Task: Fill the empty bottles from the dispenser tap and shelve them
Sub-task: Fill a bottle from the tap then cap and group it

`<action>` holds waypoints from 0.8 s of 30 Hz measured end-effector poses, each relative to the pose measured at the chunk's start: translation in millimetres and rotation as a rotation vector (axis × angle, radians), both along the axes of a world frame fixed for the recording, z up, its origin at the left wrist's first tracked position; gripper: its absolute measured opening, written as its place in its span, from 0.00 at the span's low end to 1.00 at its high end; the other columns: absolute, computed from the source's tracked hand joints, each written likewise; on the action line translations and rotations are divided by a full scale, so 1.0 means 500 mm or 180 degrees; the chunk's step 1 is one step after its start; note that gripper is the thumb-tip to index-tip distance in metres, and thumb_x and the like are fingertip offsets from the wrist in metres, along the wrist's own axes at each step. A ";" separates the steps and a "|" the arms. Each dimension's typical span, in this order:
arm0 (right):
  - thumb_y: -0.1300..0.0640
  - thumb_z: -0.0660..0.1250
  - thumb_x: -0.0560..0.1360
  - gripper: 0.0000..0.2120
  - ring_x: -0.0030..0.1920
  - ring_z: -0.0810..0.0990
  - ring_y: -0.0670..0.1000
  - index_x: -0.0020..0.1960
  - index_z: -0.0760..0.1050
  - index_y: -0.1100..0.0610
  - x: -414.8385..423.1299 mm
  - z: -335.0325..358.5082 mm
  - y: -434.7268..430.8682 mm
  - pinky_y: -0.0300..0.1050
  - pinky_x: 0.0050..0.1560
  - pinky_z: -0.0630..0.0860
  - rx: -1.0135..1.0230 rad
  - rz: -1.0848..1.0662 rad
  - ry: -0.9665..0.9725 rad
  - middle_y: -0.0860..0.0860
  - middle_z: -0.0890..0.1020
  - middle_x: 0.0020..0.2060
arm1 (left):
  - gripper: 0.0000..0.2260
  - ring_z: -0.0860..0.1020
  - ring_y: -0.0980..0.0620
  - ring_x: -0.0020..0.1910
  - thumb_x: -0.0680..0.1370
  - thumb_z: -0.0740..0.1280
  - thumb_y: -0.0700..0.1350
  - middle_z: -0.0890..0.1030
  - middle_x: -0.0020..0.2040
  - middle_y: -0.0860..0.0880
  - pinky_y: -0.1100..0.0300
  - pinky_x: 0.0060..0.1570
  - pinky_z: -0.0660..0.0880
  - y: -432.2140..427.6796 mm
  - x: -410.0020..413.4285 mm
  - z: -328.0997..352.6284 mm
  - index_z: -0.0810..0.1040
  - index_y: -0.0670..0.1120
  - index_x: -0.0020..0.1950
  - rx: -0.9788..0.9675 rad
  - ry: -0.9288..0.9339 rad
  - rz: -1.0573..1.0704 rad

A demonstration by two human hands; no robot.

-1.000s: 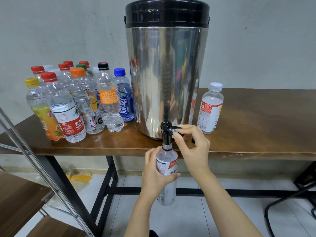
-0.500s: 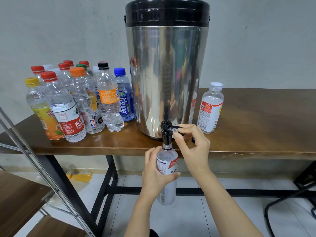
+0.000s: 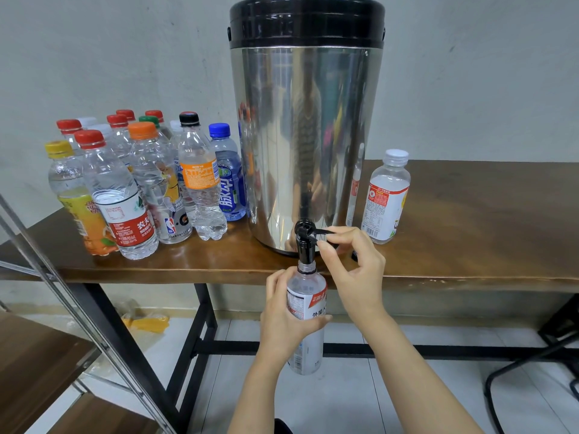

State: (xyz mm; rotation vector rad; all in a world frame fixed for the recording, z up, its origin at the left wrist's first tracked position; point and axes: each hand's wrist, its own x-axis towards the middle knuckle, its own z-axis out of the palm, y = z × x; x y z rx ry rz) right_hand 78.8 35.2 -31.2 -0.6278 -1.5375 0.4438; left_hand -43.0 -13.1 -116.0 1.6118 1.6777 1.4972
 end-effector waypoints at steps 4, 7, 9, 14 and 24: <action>0.50 0.68 0.75 0.10 0.50 0.79 0.45 0.46 0.79 0.57 0.000 0.001 -0.001 0.32 0.48 0.73 0.0012 -0.0004 -0.0002 0.44 0.81 0.48 | 0.41 0.71 0.62 0.63 0.58 0.81 0.57 0.65 0.64 0.61 0.66 0.55 0.75 0.000 0.000 -0.001 0.60 0.71 0.62 0.0010 0.0014 0.0003; 0.50 0.68 0.75 0.08 0.50 0.79 0.44 0.46 0.79 0.55 -0.001 0.002 -0.001 0.32 0.47 0.73 0.0008 0.0018 -0.0010 0.44 0.81 0.48 | 0.41 0.71 0.63 0.63 0.58 0.81 0.56 0.65 0.63 0.63 0.66 0.55 0.74 0.000 -0.001 0.000 0.61 0.71 0.62 -0.0001 -0.0006 -0.0023; 0.50 0.68 0.75 0.06 0.50 0.79 0.44 0.47 0.78 0.53 0.000 0.002 -0.001 0.32 0.47 0.73 -0.0002 0.0032 -0.0017 0.43 0.81 0.48 | 0.41 0.70 0.64 0.62 0.58 0.81 0.57 0.65 0.63 0.63 0.67 0.54 0.74 0.000 -0.001 0.000 0.61 0.72 0.62 -0.0016 -0.0019 -0.0027; 0.51 0.69 0.74 0.10 0.50 0.80 0.47 0.45 0.79 0.59 -0.001 0.000 0.000 0.33 0.47 0.73 0.0010 0.0013 0.0011 0.50 0.83 0.47 | 0.41 0.69 0.67 0.62 0.59 0.81 0.56 0.65 0.63 0.65 0.72 0.51 0.72 0.001 0.000 -0.002 0.61 0.72 0.63 -0.0017 -0.0060 -0.0029; 0.51 0.68 0.74 0.10 0.50 0.79 0.46 0.45 0.80 0.59 0.001 0.002 -0.002 0.32 0.47 0.72 -0.0001 0.0001 -0.0002 0.48 0.82 0.47 | 0.41 0.69 0.66 0.62 0.58 0.81 0.57 0.65 0.63 0.64 0.67 0.54 0.74 0.001 -0.001 -0.002 0.60 0.72 0.63 -0.0043 -0.0037 -0.0010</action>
